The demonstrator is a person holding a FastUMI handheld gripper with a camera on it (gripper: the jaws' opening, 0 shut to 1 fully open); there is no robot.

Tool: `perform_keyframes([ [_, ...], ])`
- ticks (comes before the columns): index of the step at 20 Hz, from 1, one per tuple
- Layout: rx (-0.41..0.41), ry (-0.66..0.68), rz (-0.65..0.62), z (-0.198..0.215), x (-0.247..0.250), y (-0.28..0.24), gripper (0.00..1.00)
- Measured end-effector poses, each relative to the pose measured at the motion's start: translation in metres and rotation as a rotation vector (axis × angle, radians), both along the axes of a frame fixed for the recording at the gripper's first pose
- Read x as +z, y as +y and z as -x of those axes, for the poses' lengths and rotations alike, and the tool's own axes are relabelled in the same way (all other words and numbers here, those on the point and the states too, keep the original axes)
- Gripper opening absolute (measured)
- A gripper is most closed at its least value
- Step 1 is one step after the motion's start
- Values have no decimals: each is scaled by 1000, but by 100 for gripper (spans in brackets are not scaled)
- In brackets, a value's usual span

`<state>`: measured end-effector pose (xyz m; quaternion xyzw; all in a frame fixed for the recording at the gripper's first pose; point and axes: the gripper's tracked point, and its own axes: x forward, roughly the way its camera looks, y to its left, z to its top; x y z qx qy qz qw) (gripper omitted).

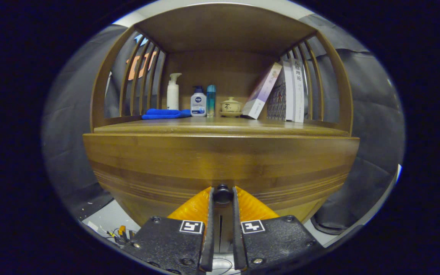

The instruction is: Pull open the drawer, take out the items inside it, and place them on the countertop above the cabinet.

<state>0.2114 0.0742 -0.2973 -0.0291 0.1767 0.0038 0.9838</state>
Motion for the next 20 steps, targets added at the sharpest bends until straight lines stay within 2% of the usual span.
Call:
perform_keyframes([
  [8,18,25,-1,55,5,-8,23],
  [20,87,69,10,138,9,-16,23],
])
